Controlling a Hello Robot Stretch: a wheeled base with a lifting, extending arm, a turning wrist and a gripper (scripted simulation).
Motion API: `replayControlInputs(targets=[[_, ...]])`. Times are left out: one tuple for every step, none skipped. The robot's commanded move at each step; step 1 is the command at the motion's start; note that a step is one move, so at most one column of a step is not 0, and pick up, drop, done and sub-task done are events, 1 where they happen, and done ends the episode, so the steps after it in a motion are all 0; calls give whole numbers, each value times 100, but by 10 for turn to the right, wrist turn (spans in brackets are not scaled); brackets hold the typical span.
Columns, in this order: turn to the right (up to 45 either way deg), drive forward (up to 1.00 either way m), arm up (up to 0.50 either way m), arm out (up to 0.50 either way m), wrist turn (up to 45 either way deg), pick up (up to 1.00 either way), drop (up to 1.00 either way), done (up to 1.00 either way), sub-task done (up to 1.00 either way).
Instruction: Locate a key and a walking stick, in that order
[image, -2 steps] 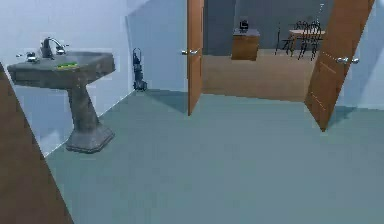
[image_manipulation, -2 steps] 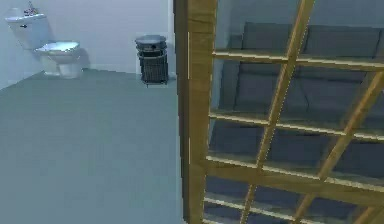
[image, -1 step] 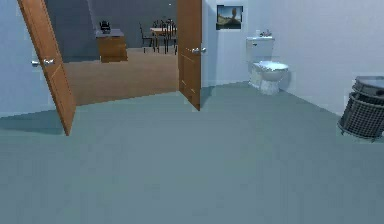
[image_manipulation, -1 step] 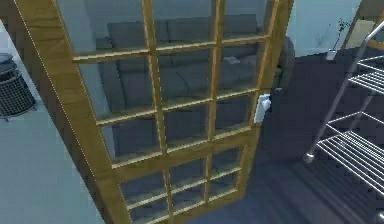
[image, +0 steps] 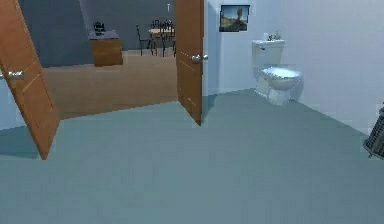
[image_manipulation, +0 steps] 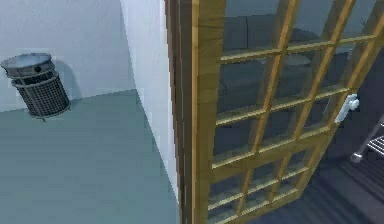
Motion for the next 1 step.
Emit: replayControlInputs(targets=[[-150, 0, 0, 0, 0, 0, 0, 0, 0]])
